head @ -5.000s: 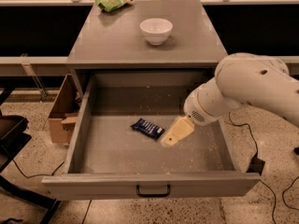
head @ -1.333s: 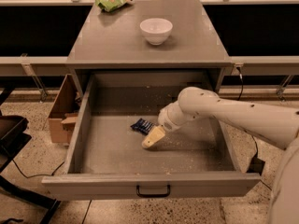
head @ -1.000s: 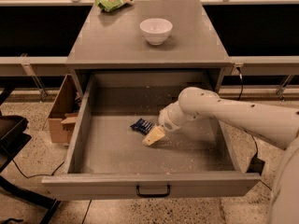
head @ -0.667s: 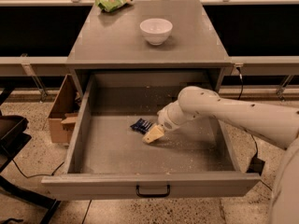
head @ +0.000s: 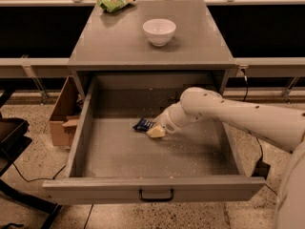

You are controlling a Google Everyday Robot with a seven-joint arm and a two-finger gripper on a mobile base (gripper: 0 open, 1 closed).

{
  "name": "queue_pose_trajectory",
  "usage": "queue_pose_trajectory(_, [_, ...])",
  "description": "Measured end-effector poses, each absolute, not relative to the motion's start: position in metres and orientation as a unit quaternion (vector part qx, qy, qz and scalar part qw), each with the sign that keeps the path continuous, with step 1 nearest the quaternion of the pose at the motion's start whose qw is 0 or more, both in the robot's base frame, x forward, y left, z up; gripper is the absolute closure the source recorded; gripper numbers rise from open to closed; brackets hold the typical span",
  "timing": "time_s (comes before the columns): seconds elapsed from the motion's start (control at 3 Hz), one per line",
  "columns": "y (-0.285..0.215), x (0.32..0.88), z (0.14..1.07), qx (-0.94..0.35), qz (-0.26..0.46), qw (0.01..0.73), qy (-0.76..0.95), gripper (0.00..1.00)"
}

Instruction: Pick rxbar blueberry from top drawer and place on counter

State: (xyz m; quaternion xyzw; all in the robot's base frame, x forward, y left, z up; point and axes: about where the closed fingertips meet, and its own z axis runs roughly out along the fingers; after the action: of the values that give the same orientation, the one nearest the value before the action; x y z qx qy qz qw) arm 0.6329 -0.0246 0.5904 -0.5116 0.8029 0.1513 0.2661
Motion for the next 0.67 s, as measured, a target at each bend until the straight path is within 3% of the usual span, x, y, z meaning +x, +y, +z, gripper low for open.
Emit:
queue_pose_trajectory(0.33, [-0.0245, 0.6328, 0.5903, -0.512, 0.151, 0.266, 0.803, 1.00])
queue_pose_trajectory(0.67, [-0.0245, 0.6328, 0.5904, -0.512, 0.151, 0.266, 0.803, 1.00])
